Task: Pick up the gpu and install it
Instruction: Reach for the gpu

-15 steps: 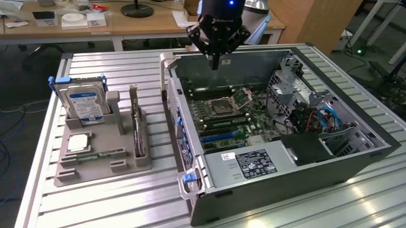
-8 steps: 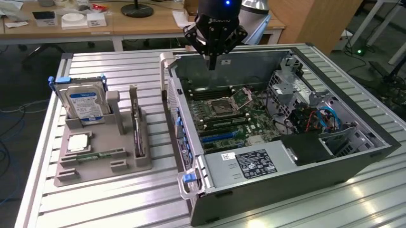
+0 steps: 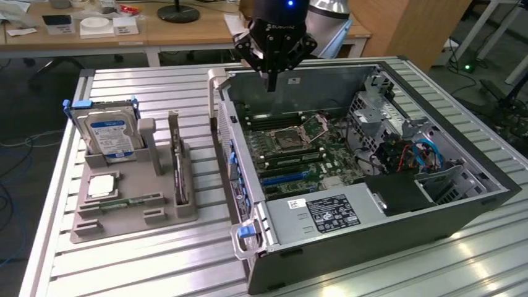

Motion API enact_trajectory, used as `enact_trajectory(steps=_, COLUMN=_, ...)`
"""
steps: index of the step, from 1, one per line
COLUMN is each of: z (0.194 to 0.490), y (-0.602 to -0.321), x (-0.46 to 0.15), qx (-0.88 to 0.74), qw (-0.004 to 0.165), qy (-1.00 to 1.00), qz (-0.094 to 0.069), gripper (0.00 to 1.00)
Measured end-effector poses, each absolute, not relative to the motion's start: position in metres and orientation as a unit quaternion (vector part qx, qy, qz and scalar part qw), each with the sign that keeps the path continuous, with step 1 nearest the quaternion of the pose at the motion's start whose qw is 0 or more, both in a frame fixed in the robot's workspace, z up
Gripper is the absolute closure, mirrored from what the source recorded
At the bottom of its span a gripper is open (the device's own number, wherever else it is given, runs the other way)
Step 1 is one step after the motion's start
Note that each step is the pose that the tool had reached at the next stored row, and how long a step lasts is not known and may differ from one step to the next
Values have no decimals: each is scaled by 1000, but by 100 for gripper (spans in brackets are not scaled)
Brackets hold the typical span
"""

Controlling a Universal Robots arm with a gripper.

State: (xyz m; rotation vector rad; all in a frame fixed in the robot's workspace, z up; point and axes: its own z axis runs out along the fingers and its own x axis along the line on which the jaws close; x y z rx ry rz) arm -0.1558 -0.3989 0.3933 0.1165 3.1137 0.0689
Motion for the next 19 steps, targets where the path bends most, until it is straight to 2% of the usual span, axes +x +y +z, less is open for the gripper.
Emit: enact_trajectory(steps=19, z=393, y=-399, x=-169, qx=37, qw=13, qy=999, qz=22, gripper=89)
